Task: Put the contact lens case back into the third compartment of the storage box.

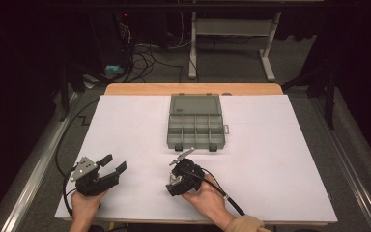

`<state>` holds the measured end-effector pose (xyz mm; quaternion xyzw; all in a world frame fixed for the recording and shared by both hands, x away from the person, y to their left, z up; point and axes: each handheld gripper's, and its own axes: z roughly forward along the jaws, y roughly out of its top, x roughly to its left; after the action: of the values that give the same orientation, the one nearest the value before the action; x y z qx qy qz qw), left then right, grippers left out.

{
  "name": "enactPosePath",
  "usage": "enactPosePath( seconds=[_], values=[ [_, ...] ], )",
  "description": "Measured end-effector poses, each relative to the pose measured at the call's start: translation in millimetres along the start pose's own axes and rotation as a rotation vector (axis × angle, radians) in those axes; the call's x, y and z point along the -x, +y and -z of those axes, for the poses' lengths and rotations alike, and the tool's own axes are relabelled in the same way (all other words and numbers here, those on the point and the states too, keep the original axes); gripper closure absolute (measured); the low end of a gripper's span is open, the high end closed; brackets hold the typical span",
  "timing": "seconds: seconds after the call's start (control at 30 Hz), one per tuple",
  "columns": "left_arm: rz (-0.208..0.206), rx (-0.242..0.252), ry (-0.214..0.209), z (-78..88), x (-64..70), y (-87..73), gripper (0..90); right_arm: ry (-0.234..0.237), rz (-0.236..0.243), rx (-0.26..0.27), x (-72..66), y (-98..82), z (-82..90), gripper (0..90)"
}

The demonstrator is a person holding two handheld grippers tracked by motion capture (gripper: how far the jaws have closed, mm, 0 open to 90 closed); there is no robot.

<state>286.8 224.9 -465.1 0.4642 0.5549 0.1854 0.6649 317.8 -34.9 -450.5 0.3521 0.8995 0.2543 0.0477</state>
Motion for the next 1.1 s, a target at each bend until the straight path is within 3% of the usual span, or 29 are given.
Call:
enactPosePath(
  seconds=[0.4,0.77,1.1],
  values=[
    [0.006,0.006,0.002,0.4,-0.1,0.8,34.8,-0.021,0.021,0.005,0.0,2.4,-2.0,34.0],
    [0.009,0.005,0.003,0.4,-0.1,0.8,35.3,-0.052,0.072,-0.006,3.0,-2.7,5.1,46.4],
    [0.009,0.005,0.006,0.4,-0.6,0.8,35.2,-0.082,0.109,-0.008,1.9,-4.6,2.4,49.2]
  ],
)
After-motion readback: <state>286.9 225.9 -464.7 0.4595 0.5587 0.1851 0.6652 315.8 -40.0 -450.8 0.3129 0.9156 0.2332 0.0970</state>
